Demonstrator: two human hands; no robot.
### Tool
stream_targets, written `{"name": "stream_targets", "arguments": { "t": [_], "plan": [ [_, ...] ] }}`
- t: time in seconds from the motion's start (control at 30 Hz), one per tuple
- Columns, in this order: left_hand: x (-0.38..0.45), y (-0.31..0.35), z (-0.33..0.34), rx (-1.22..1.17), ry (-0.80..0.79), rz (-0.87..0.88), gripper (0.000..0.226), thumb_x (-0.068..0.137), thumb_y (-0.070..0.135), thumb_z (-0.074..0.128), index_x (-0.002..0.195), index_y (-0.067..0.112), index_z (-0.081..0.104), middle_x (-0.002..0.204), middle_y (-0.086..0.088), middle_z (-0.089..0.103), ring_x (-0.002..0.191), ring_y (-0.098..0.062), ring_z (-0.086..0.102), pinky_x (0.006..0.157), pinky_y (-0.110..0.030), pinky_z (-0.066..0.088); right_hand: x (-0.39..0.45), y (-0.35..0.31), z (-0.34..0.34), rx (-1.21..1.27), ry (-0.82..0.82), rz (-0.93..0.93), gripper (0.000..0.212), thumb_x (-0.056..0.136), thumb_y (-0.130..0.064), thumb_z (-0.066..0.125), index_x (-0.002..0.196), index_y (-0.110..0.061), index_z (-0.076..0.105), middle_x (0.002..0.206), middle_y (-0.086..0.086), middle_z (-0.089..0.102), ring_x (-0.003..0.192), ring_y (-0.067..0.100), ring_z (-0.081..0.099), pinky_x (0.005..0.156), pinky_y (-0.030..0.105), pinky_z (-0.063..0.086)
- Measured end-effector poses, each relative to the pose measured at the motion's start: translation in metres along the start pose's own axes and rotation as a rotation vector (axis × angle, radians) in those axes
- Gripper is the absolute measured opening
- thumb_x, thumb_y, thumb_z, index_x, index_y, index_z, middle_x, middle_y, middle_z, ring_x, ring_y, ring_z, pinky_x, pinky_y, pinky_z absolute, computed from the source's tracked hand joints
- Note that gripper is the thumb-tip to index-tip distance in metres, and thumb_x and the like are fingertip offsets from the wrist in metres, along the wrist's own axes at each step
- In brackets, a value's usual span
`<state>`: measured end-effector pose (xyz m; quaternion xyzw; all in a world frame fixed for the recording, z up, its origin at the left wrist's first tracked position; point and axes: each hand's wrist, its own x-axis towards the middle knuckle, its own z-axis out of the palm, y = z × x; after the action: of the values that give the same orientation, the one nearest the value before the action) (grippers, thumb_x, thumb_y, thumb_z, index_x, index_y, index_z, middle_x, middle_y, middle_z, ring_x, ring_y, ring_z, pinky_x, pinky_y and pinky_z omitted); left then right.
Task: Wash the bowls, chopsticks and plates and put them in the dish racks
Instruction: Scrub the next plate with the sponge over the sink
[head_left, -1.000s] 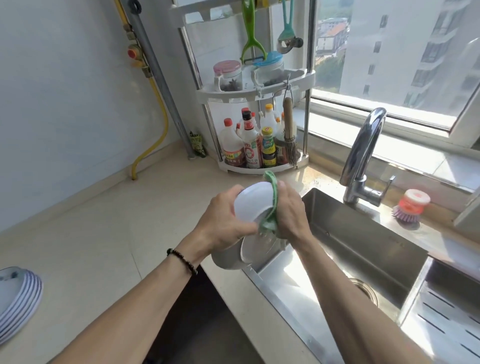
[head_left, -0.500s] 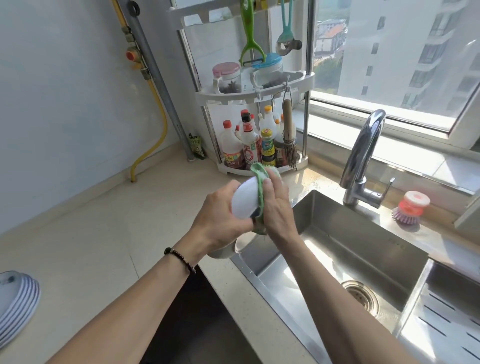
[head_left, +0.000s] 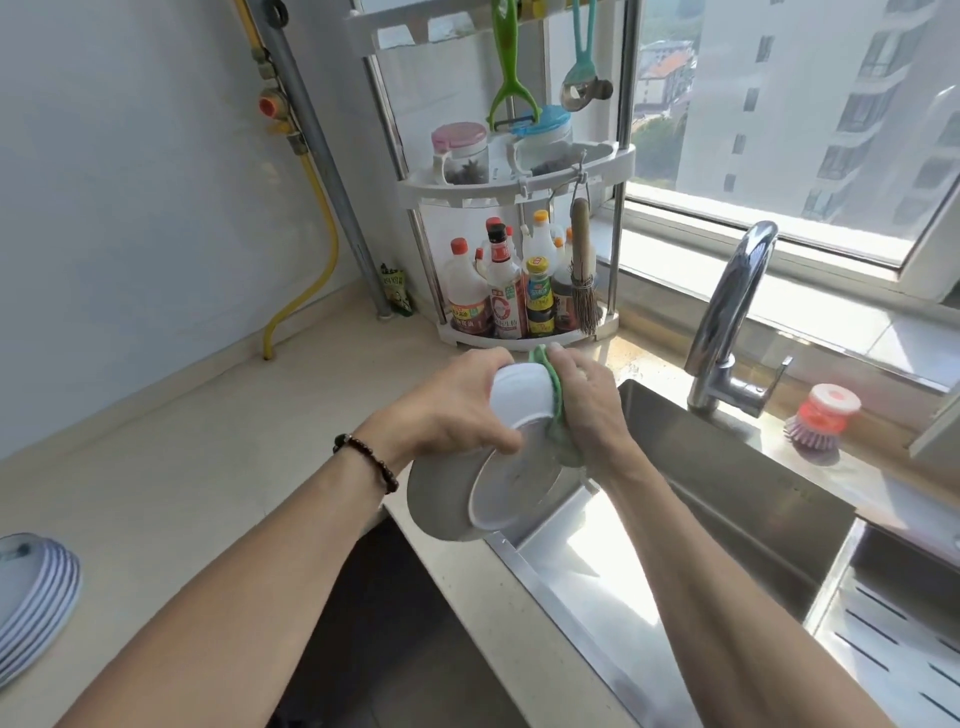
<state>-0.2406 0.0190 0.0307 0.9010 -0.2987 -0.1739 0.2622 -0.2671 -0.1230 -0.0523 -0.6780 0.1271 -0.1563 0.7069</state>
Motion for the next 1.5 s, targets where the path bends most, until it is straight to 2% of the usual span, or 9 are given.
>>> {"name": "stream_targets", "arguments": {
  "t": [0.13, 0.27, 0.4, 0.57, 0.7, 0.9, 1.1, 1.27, 1.5],
  "plan": [
    [0.001, -0.003, 0.016, -0.021, 0.173, 0.02, 0.054, 0.065, 0.019, 0.084, 0.111, 0.024, 0.056, 0.103, 0.003, 0.066, 0.091, -0.02, 0.063, 0.075, -0.034, 0.054, -0.015, 0.011, 0.021, -0.137, 0.006, -0.223, 0.026, 0.1, -0.045, 0.041, 0.112, -0.037, 0.063, 0.113, -0.01, 0.049, 0.115, 0.017, 0.054, 0.098, 0.035, 0.047],
    [-0.005, -0.003, 0.023, 0.017, 0.167, 0.091, 0.051, 0.07, 0.018, 0.085, 0.108, 0.021, 0.052, 0.098, 0.005, 0.058, 0.084, -0.015, 0.059, 0.061, -0.02, 0.044, -0.008, 0.006, 0.011, 0.028, 0.109, 0.034, 0.039, 0.088, -0.06, 0.032, 0.091, -0.037, 0.064, 0.106, 0.007, 0.062, 0.103, 0.031, 0.063, 0.092, 0.056, 0.052],
    [-0.002, -0.004, 0.02, 0.033, 0.247, 0.077, 0.047, 0.071, 0.021, 0.084, 0.102, 0.023, 0.048, 0.095, 0.002, 0.061, 0.084, -0.021, 0.061, 0.061, -0.024, 0.044, -0.02, 0.004, 0.023, -0.03, 0.052, -0.068, 0.037, 0.098, -0.05, 0.032, 0.129, -0.046, 0.053, 0.133, 0.007, 0.043, 0.118, 0.022, 0.053, 0.102, 0.044, 0.049],
    [-0.006, -0.005, 0.017, 0.019, 0.25, 0.104, 0.051, 0.071, 0.018, 0.084, 0.103, 0.026, 0.046, 0.091, 0.011, 0.053, 0.078, -0.007, 0.055, 0.058, -0.017, 0.039, -0.002, 0.002, 0.017, 0.093, 0.095, 0.039, 0.036, 0.099, -0.052, 0.029, 0.106, -0.04, 0.063, 0.116, 0.008, 0.059, 0.111, 0.032, 0.06, 0.086, 0.043, 0.054],
    [-0.003, -0.011, 0.019, 0.056, 0.274, 0.047, 0.047, 0.069, 0.019, 0.084, 0.099, 0.022, 0.047, 0.09, 0.002, 0.062, 0.081, -0.023, 0.061, 0.059, -0.027, 0.044, -0.016, 0.009, 0.034, -0.056, -0.029, -0.091, 0.034, 0.106, -0.047, 0.03, 0.134, -0.045, 0.049, 0.134, 0.006, 0.039, 0.119, 0.019, 0.05, 0.101, 0.038, 0.047],
    [-0.026, -0.004, 0.016, -0.08, 0.317, 0.167, 0.051, 0.064, 0.022, 0.086, 0.1, 0.026, 0.05, 0.091, 0.012, 0.056, 0.079, -0.011, 0.059, 0.055, -0.01, 0.044, -0.004, 0.024, 0.012, 0.416, 0.041, 0.425, 0.062, 0.084, -0.061, 0.049, 0.107, -0.007, 0.068, 0.093, 0.019, 0.069, 0.083, 0.03, 0.067, 0.068, 0.036, 0.054],
    [-0.031, -0.014, 0.002, -0.363, 0.094, 0.023, 0.064, 0.046, 0.041, 0.086, 0.104, 0.031, 0.063, 0.101, 0.003, 0.073, 0.093, -0.017, 0.071, 0.08, -0.037, 0.06, 0.002, 0.024, -0.011, 0.21, 0.159, 0.324, 0.035, 0.078, -0.043, 0.055, 0.051, -0.025, 0.067, 0.068, 0.004, 0.063, 0.077, 0.028, 0.058, 0.074, 0.044, 0.047],
    [-0.01, 0.002, 0.004, -0.05, 0.053, -0.04, 0.045, 0.059, 0.014, 0.089, 0.087, 0.027, 0.057, 0.089, 0.001, 0.066, 0.079, -0.017, 0.064, 0.068, -0.032, 0.055, 0.005, -0.001, -0.004, -0.054, -0.029, 0.078, 0.039, 0.091, -0.04, 0.054, 0.072, -0.009, 0.067, 0.069, 0.005, 0.06, 0.071, 0.025, 0.058, 0.066, 0.038, 0.044],
    [-0.013, -0.009, 0.03, -0.018, 0.233, -0.021, 0.048, 0.062, 0.019, 0.084, 0.101, 0.023, 0.057, 0.091, 0.006, 0.063, 0.082, -0.016, 0.061, 0.064, -0.027, 0.049, -0.026, 0.015, 0.011, -0.099, -0.029, -0.112, 0.035, 0.102, -0.044, 0.036, 0.123, -0.032, 0.061, 0.124, -0.002, 0.052, 0.121, 0.021, 0.052, 0.107, 0.037, 0.04]
  ]
}}
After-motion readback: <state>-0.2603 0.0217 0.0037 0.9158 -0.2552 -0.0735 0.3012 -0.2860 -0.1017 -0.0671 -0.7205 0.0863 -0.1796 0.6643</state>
